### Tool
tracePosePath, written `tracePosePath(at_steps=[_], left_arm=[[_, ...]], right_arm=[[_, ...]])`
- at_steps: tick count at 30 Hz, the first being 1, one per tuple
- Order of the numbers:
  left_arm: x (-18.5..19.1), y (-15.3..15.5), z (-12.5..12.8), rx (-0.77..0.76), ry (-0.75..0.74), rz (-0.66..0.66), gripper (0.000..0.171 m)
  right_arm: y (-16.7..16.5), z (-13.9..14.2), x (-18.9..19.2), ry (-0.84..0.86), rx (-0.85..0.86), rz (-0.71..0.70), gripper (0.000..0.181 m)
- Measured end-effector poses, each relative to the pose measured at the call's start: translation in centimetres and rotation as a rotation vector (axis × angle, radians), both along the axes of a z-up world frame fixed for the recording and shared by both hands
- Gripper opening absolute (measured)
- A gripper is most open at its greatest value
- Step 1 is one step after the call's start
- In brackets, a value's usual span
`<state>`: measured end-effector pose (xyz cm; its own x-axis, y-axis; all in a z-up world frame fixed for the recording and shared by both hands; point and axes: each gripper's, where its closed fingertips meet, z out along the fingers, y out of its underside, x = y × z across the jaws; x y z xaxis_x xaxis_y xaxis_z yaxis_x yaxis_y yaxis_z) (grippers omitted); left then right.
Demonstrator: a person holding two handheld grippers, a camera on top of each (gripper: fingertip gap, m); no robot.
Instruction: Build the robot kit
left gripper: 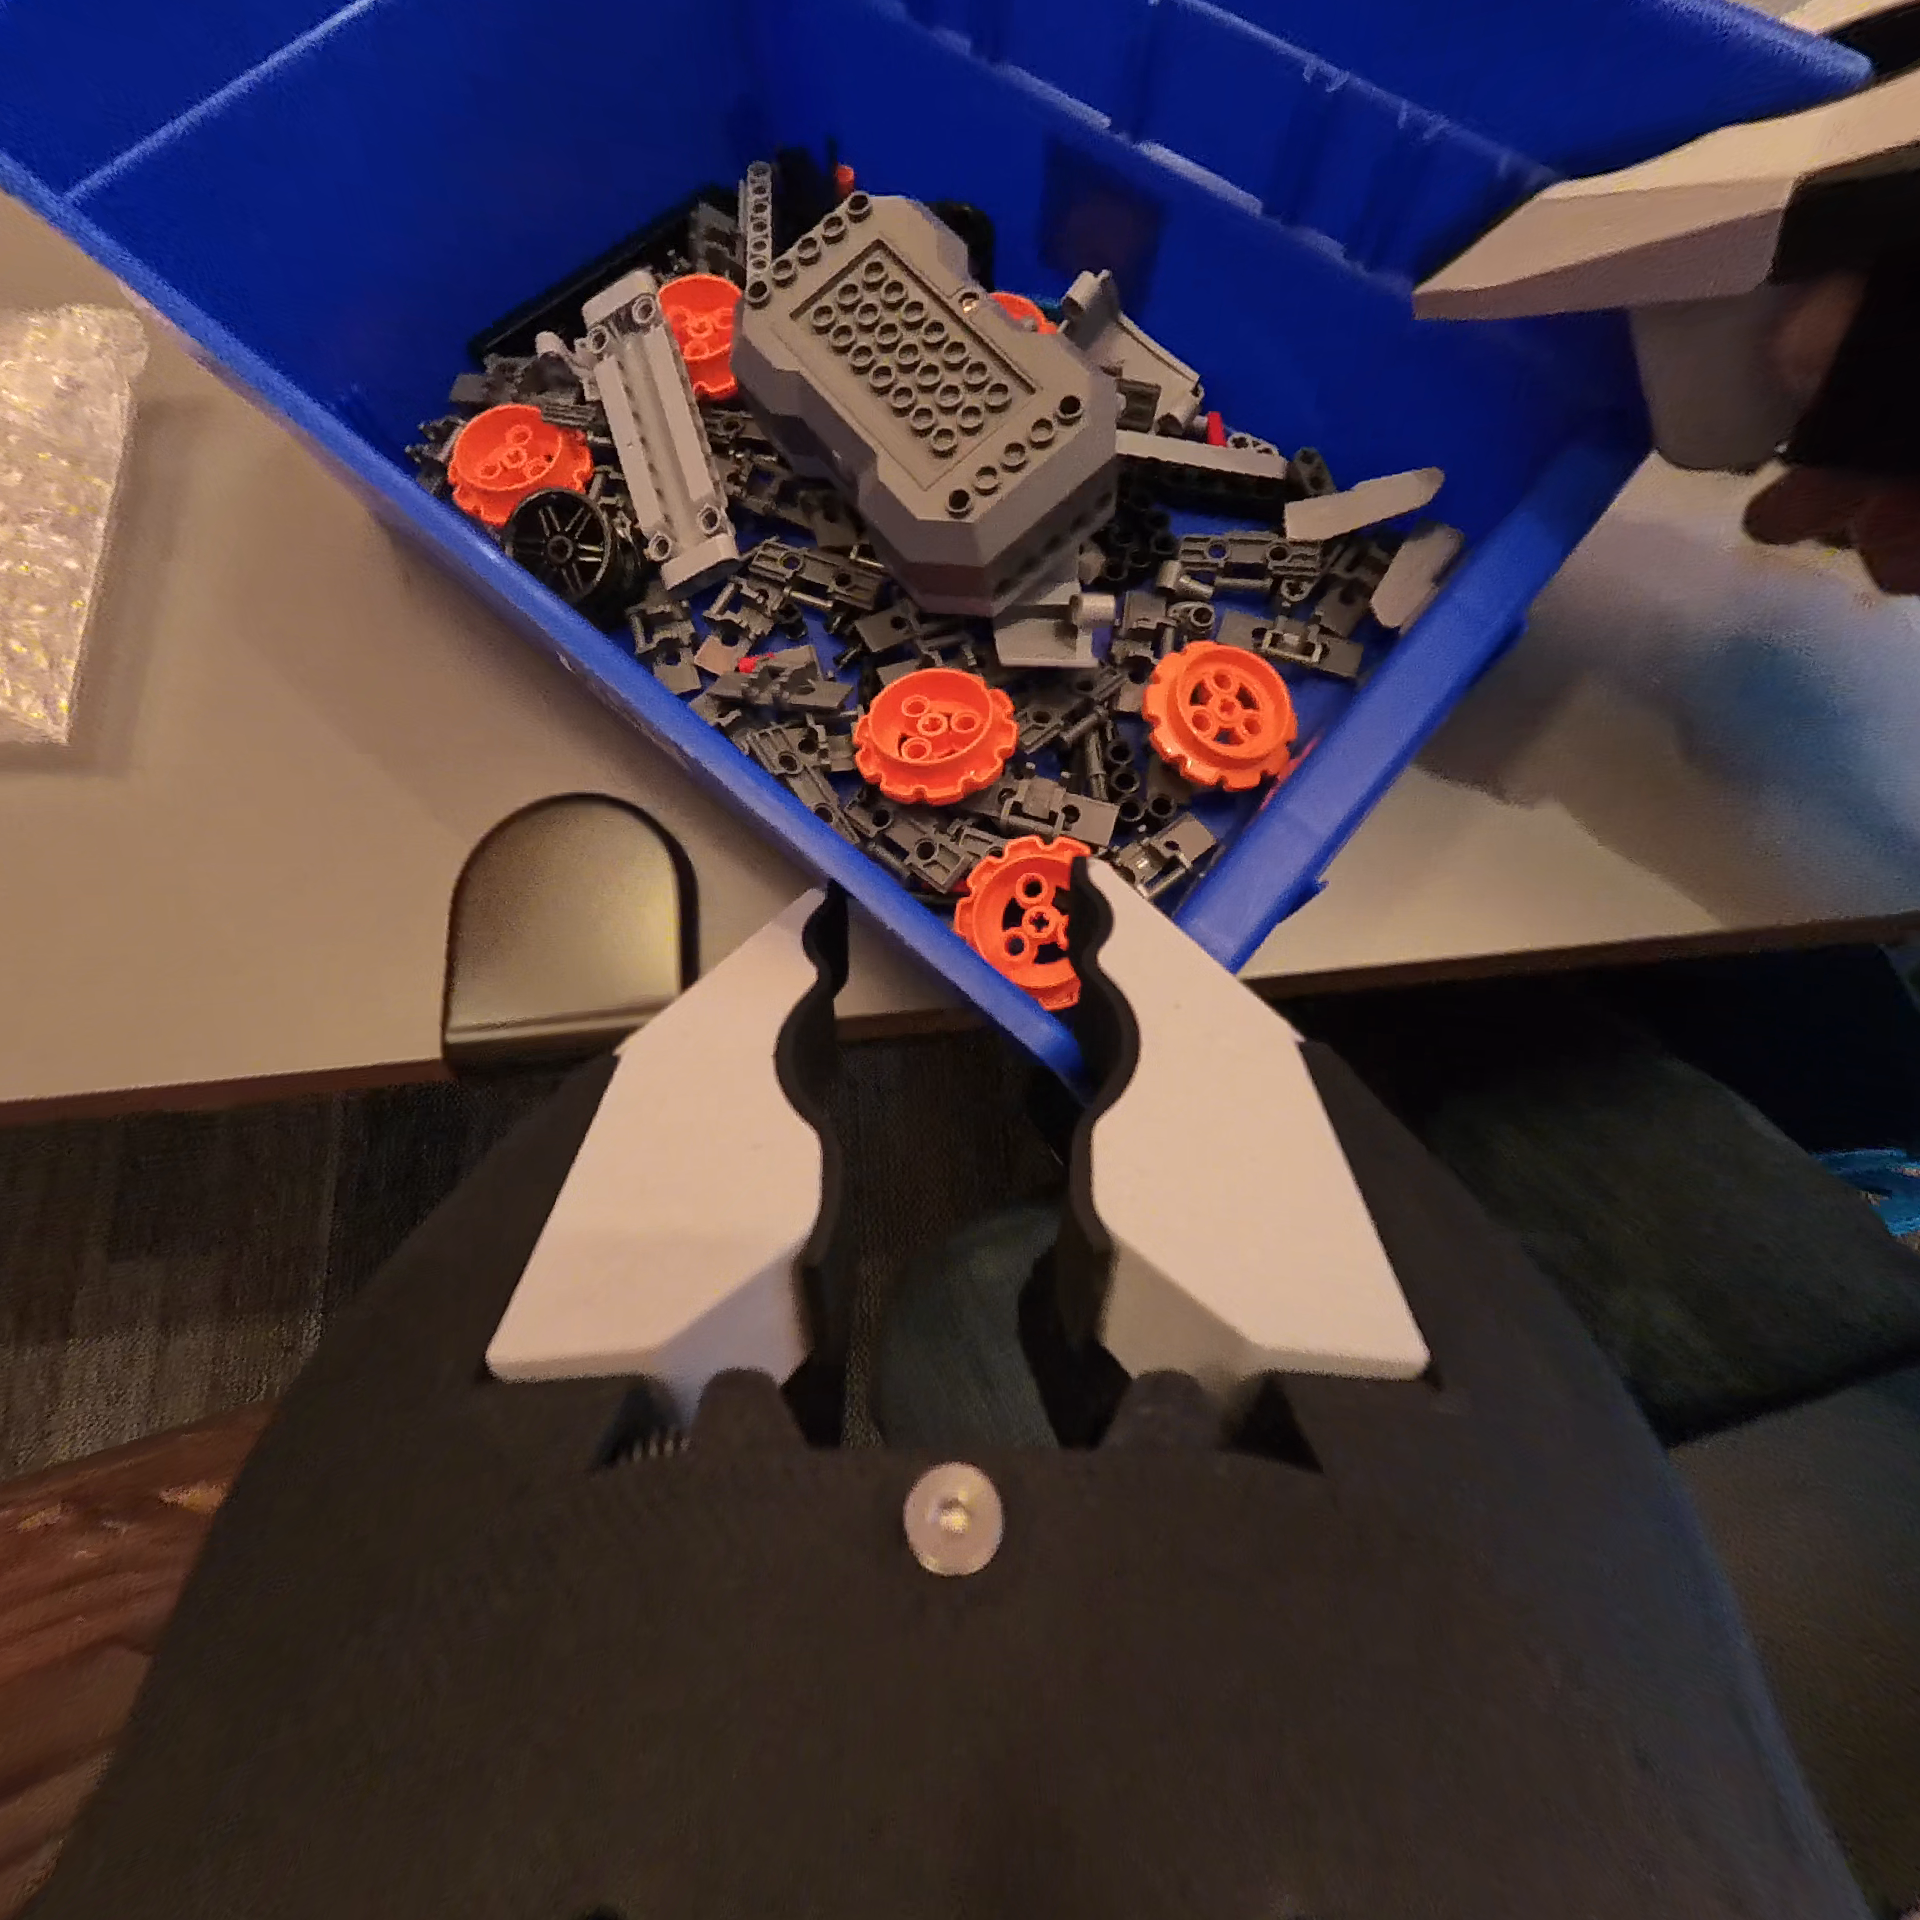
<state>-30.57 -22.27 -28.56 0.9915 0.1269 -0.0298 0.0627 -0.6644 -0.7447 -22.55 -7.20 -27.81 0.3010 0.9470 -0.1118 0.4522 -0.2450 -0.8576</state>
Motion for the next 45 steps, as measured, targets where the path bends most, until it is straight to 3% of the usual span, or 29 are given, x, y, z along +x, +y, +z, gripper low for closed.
tracePosePath(at_steps=[5, 10, 12, 16, 18, 22, 28, 32, 37, 39, 45], left_arm=[[3.5, -2.0, 0.0, 0.007, -0.014, -0.091, 0.051], [7.9, -4.5, 1.0, 0.149, -0.122, -0.299, 0.063], [9.0, -5.5, 1.4, 0.191, -0.084, -0.357, 0.066], [10.7, -7.9, 3.6, 0.289, -0.124, -0.474, 0.062], [10.1, -8.7, 4.8, 0.293, -0.022, -0.49, 0.064], [10.0, -8.4, 6.3, 0.216, 0.331, -0.599, 0.072], [7.2, -5.0, 3.8, -0.008, 0.636, -0.689, 0.106], [8.0, -3.8, 1.9, -0.121, 0.682, -0.839, 0.092], [9.3, -5.5, -2.6, -0.369, 0.566, -1.001, 0.05], [9.0, -5.8, -4.3, -0.469, 0.565, -1.002, 0.034], [10.8, -6.9, -5.0, -0.49, 0.592, -1.098, 0.008]], right_arm=[[-1.0, 0.7, 2.2, -0.054, 0.039, 0.001, 0.004], [-2.0, 0.6, 4.9, -0.069, 0.007, 0.024, 0.003], [-2.6, 0.6, 5.9, -0.072, 0.005, 0.036, 0.003], [-2.7, 0.7, 8.1, -0.069, -0.014, 0.045, 0.003], [-2.7, 0.8, 9.2, -0.066, -0.028, 0.057, 0.003], [-3.3, 0.6, 11.0, -0.084, -0.045, 0.101, 0.002], [-3.6, 0.2, 12.4, -0.085, -0.045, 0.154, 0.002], [-3.5, 0.1, 12.5, -0.086, -0.041, 0.205, 0.002], [-3.5, 0.7, 12.0, -0.052, -0.053, 0.266, 0.002], [-3.3, 0.7, 11.9, -0.068, -0.042, 0.274, 0.003], [-3.1, 1.3, 11.7, -0.069, 0.011, 0.315, 0.002]])
